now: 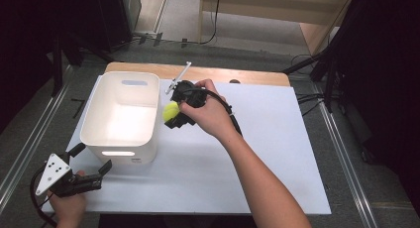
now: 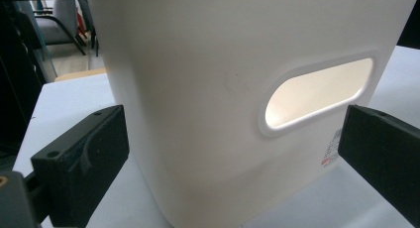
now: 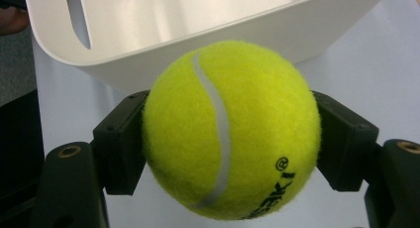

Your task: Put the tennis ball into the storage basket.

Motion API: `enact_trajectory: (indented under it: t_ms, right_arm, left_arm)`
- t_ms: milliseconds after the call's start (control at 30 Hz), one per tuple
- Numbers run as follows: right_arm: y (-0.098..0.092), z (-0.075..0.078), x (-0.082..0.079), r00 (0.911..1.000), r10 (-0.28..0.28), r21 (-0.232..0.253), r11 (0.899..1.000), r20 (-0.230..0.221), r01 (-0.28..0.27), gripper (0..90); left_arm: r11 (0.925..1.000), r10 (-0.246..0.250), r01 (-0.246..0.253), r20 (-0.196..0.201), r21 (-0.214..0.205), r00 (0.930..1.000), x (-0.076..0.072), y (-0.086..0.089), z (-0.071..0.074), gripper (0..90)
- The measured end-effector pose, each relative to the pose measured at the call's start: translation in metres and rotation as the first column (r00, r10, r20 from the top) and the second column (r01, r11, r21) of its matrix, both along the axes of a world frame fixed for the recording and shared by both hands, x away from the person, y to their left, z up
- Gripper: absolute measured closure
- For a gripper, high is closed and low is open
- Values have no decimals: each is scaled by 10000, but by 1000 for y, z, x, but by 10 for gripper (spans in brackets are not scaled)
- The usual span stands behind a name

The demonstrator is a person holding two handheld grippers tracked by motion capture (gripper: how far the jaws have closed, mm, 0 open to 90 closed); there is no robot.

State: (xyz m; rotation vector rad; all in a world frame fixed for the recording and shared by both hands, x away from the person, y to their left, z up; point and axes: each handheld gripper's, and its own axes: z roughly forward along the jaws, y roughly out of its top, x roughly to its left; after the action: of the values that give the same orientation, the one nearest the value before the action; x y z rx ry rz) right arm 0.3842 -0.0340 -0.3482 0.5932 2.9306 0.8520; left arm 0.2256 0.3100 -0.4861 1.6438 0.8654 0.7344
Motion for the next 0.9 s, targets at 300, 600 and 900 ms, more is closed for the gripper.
enact_trajectory:
  t_ms: [300, 600, 900]
  right_arm:
    - [11, 5, 0, 9998, 178, 57, 9998, 46, -178, 242]
    - [20, 9, 0, 9995, 314, 122, 9994, 99, -315, 242]
    - [34, 12, -1, 9986, 518, 150, 9985, 86, -519, 242]
  left_arm:
    - [10000, -18, 18, -55, -7, 10000, 0, 0, 0, 0]
    - [10000, -19, 19, -79, -16, 10000, 1, -1, 0, 0]
    - [10000, -59, 59, -79, -57, 10000, 1, 0, 0, 0]
